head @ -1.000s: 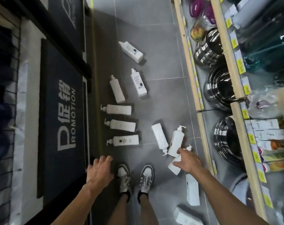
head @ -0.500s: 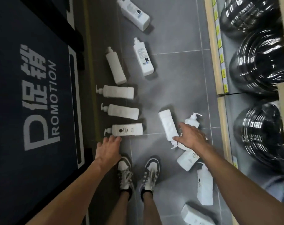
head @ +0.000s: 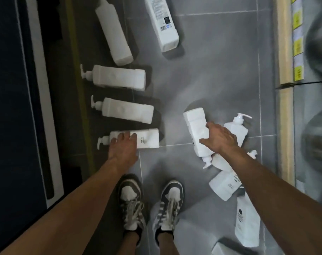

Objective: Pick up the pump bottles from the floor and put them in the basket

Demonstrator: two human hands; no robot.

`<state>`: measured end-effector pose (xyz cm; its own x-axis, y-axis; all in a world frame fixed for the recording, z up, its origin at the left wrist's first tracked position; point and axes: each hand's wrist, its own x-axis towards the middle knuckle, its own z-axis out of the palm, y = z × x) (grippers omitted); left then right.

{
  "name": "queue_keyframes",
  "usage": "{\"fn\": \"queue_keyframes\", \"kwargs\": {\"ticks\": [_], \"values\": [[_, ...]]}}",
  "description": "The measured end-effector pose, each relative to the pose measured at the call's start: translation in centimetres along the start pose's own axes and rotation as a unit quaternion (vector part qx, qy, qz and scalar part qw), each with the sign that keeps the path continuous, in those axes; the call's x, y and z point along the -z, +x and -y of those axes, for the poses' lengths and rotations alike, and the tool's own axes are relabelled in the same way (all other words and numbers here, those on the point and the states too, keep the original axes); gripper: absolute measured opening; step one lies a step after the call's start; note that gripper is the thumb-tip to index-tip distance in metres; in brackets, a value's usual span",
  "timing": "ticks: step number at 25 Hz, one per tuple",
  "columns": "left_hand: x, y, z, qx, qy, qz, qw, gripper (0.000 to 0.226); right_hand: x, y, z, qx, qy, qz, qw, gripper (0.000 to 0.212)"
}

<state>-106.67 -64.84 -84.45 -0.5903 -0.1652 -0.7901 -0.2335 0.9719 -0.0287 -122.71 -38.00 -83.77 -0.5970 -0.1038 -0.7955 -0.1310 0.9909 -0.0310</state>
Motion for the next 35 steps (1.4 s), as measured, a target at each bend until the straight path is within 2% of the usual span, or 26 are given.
{"fn": "queue_keyframes", "kwargs": {"ticks": [3,9,12,18,24,26,31,35], "values": [[-3.1,3.9,0.7,0.004,0.013,0.001,1.0,0.093,-2.3,3.2,0.1,-0.02,0.006,-0.022,1.0,0.068],[-7.1,7.1,2.1,-0.032,0.04,-0.05,0.997,0.106,-6.5,6.4,0.6,-0.058,0.057,-0.036,0.996,0.107],[-8.3,8.7,2.6,-0.048,0.039,-0.075,0.995,0.109,-8.7,7.6,0.6,-0.064,0.092,-0.078,0.991,0.113],[-8.8,10.1,3.5,-0.096,0.021,-0.111,0.989,0.1,-10.6,9.1,0.4,-0.088,0.144,-0.135,0.976,0.105],[-7.4,8.9,3.7,-0.125,0.005,-0.106,0.986,0.09,-9.3,7.6,1.3,-0.101,0.154,-0.121,0.976,0.091],[-6.5,7.0,3.9,-0.139,-0.003,-0.111,0.984,0.086,-8.4,6.0,2.1,-0.105,0.159,-0.109,0.976,0.09],[-1.6,0.1,4.7,-0.134,0.001,-0.068,0.989,0.089,-4.5,-0.8,3.9,-0.108,0.169,-0.08,0.976,0.088],[4.7,-6.2,5.7,-0.122,0.014,-0.042,0.992,0.077,0.2,-7.1,4.5,-0.103,0.183,-0.08,0.974,0.089]]}}
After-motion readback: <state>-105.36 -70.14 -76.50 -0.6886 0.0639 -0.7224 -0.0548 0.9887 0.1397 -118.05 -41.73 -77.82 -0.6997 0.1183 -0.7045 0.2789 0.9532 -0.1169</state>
